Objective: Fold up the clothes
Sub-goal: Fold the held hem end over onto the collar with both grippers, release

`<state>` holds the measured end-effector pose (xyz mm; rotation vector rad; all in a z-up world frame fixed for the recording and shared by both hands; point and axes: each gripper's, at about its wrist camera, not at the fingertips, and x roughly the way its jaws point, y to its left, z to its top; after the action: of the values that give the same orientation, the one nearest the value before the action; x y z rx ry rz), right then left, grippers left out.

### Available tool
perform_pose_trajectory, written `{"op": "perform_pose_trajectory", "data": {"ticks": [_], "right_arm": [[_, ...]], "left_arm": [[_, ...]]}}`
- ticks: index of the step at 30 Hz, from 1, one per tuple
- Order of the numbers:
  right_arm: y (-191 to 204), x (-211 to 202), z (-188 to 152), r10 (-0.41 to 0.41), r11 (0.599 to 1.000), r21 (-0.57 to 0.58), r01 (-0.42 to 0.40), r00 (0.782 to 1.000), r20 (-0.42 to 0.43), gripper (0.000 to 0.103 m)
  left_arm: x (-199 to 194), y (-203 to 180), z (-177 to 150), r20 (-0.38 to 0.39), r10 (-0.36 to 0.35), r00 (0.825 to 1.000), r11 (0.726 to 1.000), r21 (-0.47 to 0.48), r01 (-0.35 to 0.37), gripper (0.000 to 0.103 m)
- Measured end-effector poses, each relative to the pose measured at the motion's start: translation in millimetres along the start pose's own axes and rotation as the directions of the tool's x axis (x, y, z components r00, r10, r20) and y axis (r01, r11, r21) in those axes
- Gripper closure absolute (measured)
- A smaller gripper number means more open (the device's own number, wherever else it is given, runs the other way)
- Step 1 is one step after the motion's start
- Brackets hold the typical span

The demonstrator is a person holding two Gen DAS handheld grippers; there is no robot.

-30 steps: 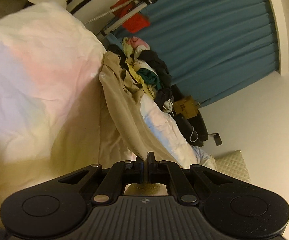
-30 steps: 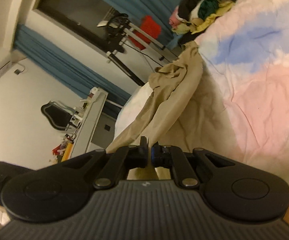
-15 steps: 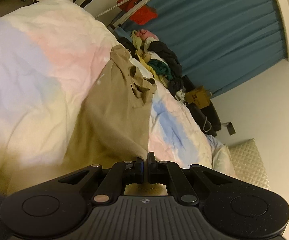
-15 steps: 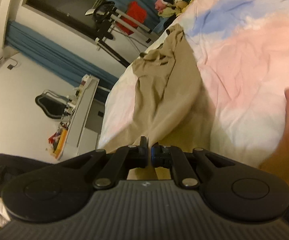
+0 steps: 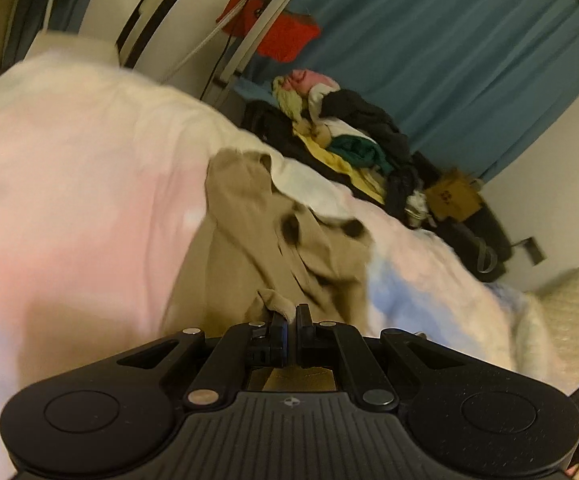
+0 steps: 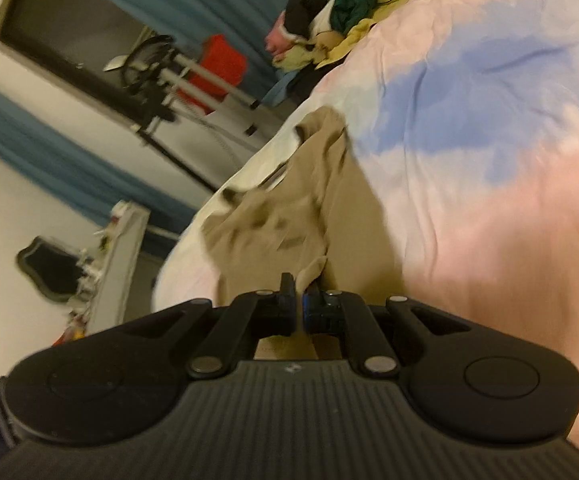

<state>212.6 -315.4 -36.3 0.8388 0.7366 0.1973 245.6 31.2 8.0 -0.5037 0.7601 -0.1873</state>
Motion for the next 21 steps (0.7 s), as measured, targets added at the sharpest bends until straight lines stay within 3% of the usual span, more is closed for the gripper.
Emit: {"op": "perform_pose_trajectory", "data": {"ticks": [7, 13, 14, 17, 19, 20, 21], "right_arm": [[-17, 94, 24, -0.083, 0.984, -0.149, 0.093, 0.994, 0.07, 0.096], [-21, 121, 13, -0.129, 0.947, -0.284, 0.149, 0.988, 0.089, 0.096], [-18, 119, 11, -0.128, 0.94, -0.305, 0.152, 0.987, 0.096, 0.096], [-6, 108, 9, -0.137, 0.921, -0.352, 0.166, 0.985, 0.108, 0.094], [2, 94, 6, -0.143, 0.916, -0.361, 0.174, 0.984, 0.111, 0.086], [7, 86, 3, -0.139, 0.916, -0.363, 0.171, 0.984, 0.112, 0.07], [10, 76, 0, -0.129, 0.918, -0.361, 0.162, 0.985, 0.113, 0.047]], "left_arm": [[108, 15, 11, 0.0, 0.11, 0.994, 0.989, 0.103, -0.11, 0.098], [117, 14, 2, 0.033, 0.118, 0.993, 0.977, 0.174, -0.122, 0.095], [111, 10, -1, 0.047, 0.123, 0.991, 0.973, 0.193, -0.13, 0.089], [88, -4, -11, 0.091, 0.143, 0.986, 0.958, 0.237, -0.161, 0.05], [65, -14, -19, 0.123, 0.145, 0.982, 0.948, 0.268, -0.174, 0.043], [54, -19, -23, 0.132, 0.14, 0.981, 0.943, 0.286, -0.173, 0.037], [42, -23, -29, 0.143, 0.136, 0.98, 0.939, 0.296, -0.173, 0.029]]}}
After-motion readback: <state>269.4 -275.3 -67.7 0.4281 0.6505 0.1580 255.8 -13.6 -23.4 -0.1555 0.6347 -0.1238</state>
